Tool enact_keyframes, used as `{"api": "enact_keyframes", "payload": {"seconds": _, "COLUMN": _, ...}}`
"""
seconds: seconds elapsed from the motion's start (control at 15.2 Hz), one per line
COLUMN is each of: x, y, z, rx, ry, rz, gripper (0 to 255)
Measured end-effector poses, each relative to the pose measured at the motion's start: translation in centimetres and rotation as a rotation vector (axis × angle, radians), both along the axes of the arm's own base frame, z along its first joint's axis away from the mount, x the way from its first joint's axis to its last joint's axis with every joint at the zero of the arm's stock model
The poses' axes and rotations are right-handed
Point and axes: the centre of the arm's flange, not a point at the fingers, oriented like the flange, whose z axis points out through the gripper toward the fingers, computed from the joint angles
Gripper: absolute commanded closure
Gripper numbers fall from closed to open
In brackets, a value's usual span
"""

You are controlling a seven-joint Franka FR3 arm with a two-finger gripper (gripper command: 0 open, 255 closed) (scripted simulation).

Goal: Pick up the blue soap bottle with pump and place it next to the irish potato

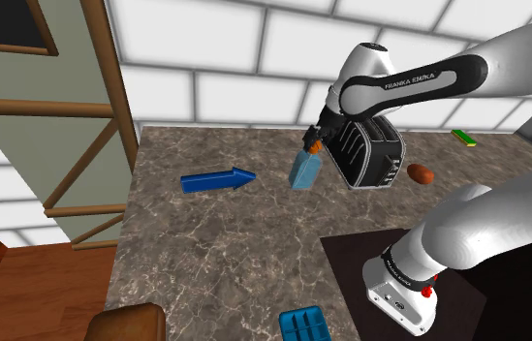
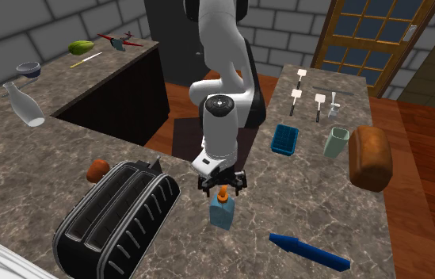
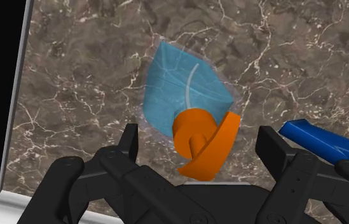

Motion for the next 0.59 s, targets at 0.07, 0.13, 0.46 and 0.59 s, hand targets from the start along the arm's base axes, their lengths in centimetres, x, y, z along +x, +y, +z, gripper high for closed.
{"api": "enact_keyframes", "payload": {"seconds": 0.07, "x": -0.02, "y": 0.0, "z": -0.14, "rx": 0.0, "ry": 0.0, "rz": 0.0, "gripper": 0}}
{"api": "enact_keyframes", "payload": {"seconds": 0.13, "x": -0.01, "y": 0.02, "z": -0.21, "rx": 0.0, "ry": 0.0, "rz": 0.0, "gripper": 0}}
{"api": "enact_keyframes", "payload": {"seconds": 0.46, "x": 0.01, "y": 0.01, "z": -0.29, "rx": 0.0, "ry": -0.001, "rz": 0.0, "gripper": 255}}
{"api": "enact_keyframes", "payload": {"seconds": 0.59, "x": 0.01, "y": 0.0, "z": -0.28, "rx": 0.0, "ry": -0.001, "rz": 0.0, "gripper": 255}}
